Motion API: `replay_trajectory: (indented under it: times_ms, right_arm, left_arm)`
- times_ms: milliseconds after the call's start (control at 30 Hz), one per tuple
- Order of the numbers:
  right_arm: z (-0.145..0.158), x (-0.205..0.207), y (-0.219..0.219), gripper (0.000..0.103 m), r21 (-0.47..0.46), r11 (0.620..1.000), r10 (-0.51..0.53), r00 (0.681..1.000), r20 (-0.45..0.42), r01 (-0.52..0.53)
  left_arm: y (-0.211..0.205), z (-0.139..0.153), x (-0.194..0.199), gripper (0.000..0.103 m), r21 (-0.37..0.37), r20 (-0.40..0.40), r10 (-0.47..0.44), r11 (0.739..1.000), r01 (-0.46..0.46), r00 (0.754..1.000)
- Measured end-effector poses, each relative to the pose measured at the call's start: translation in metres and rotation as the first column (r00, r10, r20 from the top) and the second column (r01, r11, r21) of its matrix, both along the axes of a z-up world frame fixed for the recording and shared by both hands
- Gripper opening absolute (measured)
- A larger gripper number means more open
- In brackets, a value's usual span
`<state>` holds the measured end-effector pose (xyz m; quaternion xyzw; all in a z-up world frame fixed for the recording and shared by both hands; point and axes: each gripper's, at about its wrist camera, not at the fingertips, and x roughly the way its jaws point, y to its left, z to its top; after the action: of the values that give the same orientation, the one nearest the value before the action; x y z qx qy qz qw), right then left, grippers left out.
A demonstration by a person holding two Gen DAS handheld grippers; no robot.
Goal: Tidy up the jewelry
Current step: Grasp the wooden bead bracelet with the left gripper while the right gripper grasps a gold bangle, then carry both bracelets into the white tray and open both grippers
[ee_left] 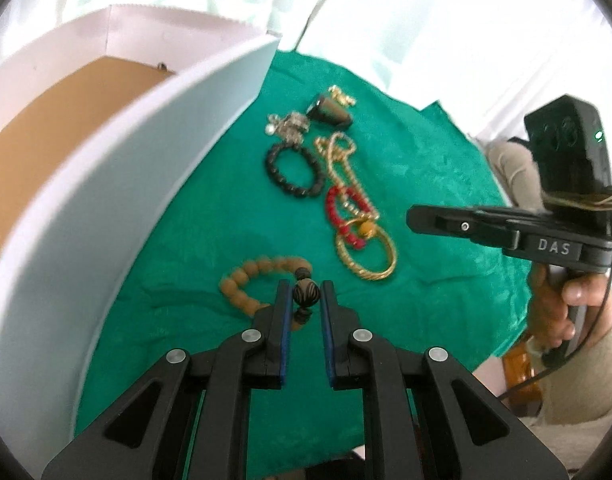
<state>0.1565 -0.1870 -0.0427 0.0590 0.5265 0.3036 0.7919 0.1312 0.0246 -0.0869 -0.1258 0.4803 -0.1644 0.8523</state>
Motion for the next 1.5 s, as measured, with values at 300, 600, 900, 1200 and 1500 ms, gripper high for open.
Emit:
replay_trajectory:
  times_ms: [300, 600, 900, 1200, 1500]
  right_arm:
    - [-0.03, -0.007, 0.007, 0.022, -0.201, 0.977, 0.079, 0.997, 0.01, -0.075]
    - [-0.067, -0.005, 0.029, 0.007, -0.351, 0.922, 0.172, 0.985, -0.003, -0.162]
    - [-0.002, -0.012, -0.004, 0.005, -0.028, 0.998, 0.064, 0.998, -0.031, -0.064]
    - [0.018, -0.007, -0.027, 0.005, 0.257, 0.964, -0.043, 0.995, -0.094, 0.066]
    - [0.046, -0.025, 0.021, 0.005, 0.075, 0.996, 0.046, 0.996, 0.077, -0.052]
  left_arm:
    - [0.003, 0.0, -0.01, 0.012, 0.023, -0.022, 0.038, 0.999, -0.038, 0.999]
    - [0.006, -0.003, -0.016, 0.012, 0.05, -0.052, 0.062, 0.997, -0.06, 0.997]
    - [0.005, 0.037, -0.022, 0.012, 0.078, -0.036, 0.074, 0.994, -0.071, 0.997]
    - [0.003, 0.054, -0.028, 0.012, 0.084, -0.004, 0.072, 0.994, -0.071, 0.997]
    - [0.024, 0.094, -0.043, 0.012, 0.011, 0.028, 0.109, 0.994, -0.109, 0.994]
